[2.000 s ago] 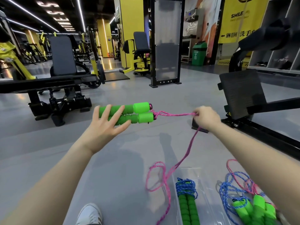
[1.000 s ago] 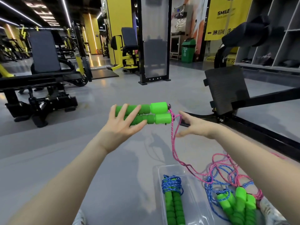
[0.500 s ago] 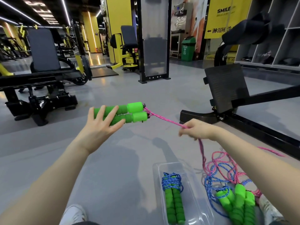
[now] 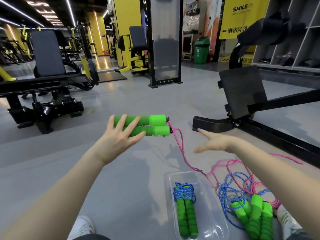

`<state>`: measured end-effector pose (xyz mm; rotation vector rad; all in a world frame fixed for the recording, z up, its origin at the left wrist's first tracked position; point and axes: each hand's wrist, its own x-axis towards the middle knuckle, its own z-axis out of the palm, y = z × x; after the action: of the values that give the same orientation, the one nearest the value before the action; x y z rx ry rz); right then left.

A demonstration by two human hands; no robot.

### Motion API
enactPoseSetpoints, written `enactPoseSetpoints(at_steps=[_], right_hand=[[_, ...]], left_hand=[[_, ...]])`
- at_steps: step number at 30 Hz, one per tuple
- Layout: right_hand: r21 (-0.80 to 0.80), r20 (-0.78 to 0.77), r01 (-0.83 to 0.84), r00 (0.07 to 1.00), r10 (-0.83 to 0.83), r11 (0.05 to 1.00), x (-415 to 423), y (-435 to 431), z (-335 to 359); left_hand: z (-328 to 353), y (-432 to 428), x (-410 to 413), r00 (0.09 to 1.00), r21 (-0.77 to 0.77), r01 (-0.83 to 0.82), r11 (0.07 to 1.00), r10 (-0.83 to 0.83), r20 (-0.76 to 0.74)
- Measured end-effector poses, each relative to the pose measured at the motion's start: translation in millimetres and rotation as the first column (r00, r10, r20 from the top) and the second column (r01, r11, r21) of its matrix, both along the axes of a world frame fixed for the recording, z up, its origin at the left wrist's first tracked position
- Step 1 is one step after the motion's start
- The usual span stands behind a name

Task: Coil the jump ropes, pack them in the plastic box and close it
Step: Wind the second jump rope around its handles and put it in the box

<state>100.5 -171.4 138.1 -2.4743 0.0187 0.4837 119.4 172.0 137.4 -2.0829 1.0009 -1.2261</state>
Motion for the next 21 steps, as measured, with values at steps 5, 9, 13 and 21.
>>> enactPoseSetpoints(at_steps=[5, 9, 13, 21], right_hand=[[0.446, 0.199, -0.059, 0.979, -0.035, 0.893, 10.4, 38.5, 2.4], [0.625, 0.239, -0.127, 0.971, -0.033, 0.770, 7.2, 35.9, 4.3], [0.838, 0.075, -0.050, 0.997, -0.024, 0.544, 2.9, 16.3, 11.2], [0.744, 0.446, 0.001, 0.743, -0.499, 0.668, 11.4, 39.6, -0.9]], left_hand=[[-1.2, -24.2, 2.2, 0.997, -0.026, 0.076, 0.997, -0.075, 0.024], [-1.0, -27.9, 1.8, 0.993, -0.056, 0.120, 0.991, -0.119, 0.017], [-0.7, -20.7, 2.7, 0.993, -0.084, 0.120, 0.989, -0.120, 0.012], [9.5, -42.8, -3.6, 0.996, -0.217, 0.089, 0.972, -0.080, 0.047]])
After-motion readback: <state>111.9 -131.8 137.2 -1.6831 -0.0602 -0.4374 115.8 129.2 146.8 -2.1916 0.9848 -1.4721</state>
